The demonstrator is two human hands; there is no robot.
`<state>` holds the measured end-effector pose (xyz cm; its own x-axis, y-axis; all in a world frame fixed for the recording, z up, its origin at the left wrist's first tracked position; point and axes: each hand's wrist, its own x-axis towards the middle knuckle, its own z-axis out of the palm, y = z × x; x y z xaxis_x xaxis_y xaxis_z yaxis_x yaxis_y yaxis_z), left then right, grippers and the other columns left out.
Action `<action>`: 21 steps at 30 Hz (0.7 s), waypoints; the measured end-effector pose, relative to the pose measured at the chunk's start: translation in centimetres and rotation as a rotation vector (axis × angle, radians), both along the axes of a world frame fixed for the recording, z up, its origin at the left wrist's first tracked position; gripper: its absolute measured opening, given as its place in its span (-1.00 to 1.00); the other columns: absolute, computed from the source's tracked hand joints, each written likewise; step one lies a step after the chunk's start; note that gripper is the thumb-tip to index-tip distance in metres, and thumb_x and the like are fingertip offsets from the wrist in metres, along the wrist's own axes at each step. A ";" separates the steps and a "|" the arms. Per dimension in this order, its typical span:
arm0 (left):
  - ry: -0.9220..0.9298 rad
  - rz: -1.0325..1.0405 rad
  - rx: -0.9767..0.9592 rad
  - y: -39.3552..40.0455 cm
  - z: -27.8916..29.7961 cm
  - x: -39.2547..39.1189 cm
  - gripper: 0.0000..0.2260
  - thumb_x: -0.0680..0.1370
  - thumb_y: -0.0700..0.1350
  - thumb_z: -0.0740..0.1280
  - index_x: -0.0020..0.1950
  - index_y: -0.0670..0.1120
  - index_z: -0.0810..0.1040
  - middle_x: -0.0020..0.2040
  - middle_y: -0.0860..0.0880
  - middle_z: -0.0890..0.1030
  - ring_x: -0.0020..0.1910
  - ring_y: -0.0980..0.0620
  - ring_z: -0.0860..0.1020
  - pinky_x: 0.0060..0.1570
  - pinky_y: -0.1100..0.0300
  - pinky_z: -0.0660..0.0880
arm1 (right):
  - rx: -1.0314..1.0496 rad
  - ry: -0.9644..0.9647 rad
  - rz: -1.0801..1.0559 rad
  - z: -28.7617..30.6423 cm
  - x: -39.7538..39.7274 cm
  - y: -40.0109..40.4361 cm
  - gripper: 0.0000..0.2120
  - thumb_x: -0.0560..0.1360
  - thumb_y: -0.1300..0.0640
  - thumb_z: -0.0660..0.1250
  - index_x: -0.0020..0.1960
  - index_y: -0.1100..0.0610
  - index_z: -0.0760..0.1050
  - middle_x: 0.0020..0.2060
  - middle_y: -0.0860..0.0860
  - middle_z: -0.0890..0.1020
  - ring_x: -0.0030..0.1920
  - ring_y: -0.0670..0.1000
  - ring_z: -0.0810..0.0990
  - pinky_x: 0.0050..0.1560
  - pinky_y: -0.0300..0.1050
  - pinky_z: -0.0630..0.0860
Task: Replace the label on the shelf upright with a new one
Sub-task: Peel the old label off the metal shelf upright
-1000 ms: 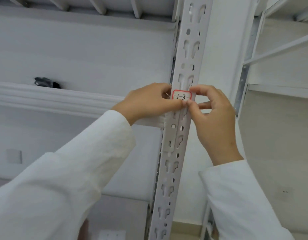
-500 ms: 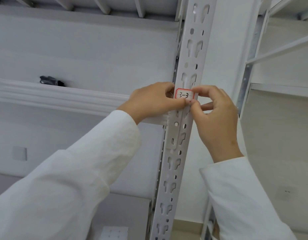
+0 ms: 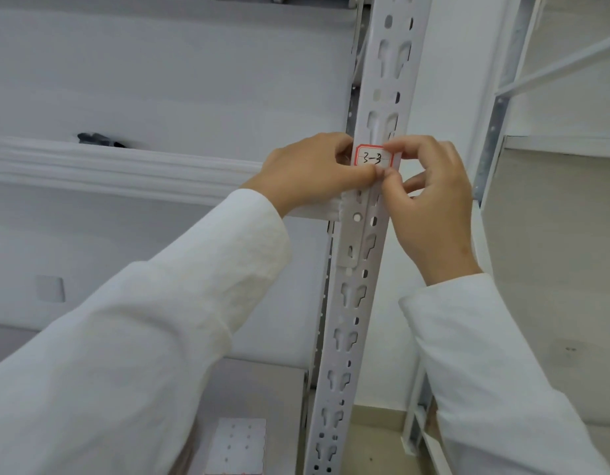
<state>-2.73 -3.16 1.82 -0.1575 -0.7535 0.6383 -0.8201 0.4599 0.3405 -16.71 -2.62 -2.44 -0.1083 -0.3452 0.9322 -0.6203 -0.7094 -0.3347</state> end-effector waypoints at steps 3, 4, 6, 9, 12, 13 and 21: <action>-0.002 0.002 -0.003 0.0 0.0 0.0 -0.71 0.42 0.31 0.24 -0.16 0.11 0.44 -0.18 0.16 0.56 -0.17 0.13 0.51 -0.25 0.20 0.29 | -0.021 -0.016 0.012 0.0 0.2 -0.1 -0.80 0.47 0.12 0.27 0.08 -0.02 0.49 -0.02 -0.11 0.49 -0.32 -0.11 0.51 -0.17 -0.11 0.51; -0.006 0.006 -0.004 -0.1 0.0 0.0 -0.72 0.42 0.31 0.24 -0.19 0.11 0.42 -0.21 0.16 0.54 -0.20 0.14 0.50 -0.26 0.21 0.28 | -0.027 -0.021 0.016 0.0 0.2 -0.2 -0.80 0.47 0.12 0.27 0.09 -0.02 0.48 -0.02 -0.12 0.49 -0.31 -0.10 0.50 -0.18 -0.11 0.52; -0.016 0.020 -0.021 -0.3 0.0 0.0 -0.71 0.42 0.30 0.24 -0.27 0.11 0.37 -0.26 0.16 0.52 -0.23 0.15 0.48 -0.29 0.20 0.27 | -0.029 -0.030 0.027 0.0 0.1 -0.4 -0.81 0.47 0.11 0.27 0.07 -0.05 0.48 -0.03 -0.13 0.48 -0.30 -0.12 0.50 -0.19 -0.10 0.53; -0.024 0.040 -0.068 -0.6 -0.2 -0.1 -0.67 0.42 0.32 0.23 -0.31 0.09 0.33 -0.29 0.15 0.50 -0.25 0.12 0.48 -0.31 0.19 0.26 | -0.032 -0.025 0.046 0.0 -0.1 -0.7 -0.82 0.46 0.11 0.27 0.04 -0.07 0.49 -0.04 -0.12 0.49 -0.27 -0.13 0.52 -0.19 -0.07 0.55; -0.038 0.073 -0.115 -0.7 -0.5 -0.2 -0.63 0.42 0.34 0.21 -0.34 0.07 0.30 -0.31 0.14 0.49 -0.28 0.12 0.46 -0.33 0.18 0.24 | -0.047 -0.023 0.051 -0.1 -0.2 -0.8 -0.83 0.47 0.13 0.28 0.05 -0.03 0.49 -0.04 -0.09 0.49 -0.24 -0.11 0.53 -0.23 -0.10 0.56; -0.043 0.085 -0.131 -0.9 -0.5 -0.2 -0.62 0.42 0.34 0.20 -0.34 0.06 0.29 -0.32 0.13 0.49 -0.29 0.12 0.46 -0.34 0.17 0.24 | -0.058 -0.027 0.048 -0.2 -0.2 -0.9 -0.84 0.47 0.13 0.28 0.05 -0.01 0.50 -0.05 -0.09 0.49 -0.23 -0.11 0.54 -0.25 -0.12 0.55; -0.039 0.108 -0.168 -0.8 -0.7 -0.4 -0.62 0.42 0.34 0.17 -0.34 0.05 0.28 -0.33 0.11 0.49 -0.32 0.13 0.45 -0.37 0.17 0.22 | -0.171 -0.089 -0.053 -0.8 0.5 -1.1 -0.84 0.45 0.11 0.31 0.02 0.01 0.57 -0.09 -0.14 0.46 -0.18 -0.06 0.53 -0.30 -0.11 0.54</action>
<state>-3.15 -3.95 1.08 -0.1088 -0.6508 0.7514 -0.8786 0.4165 0.2335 -16.19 -3.68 -3.19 -0.2068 -0.1744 0.9627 -0.6312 -0.7280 -0.2675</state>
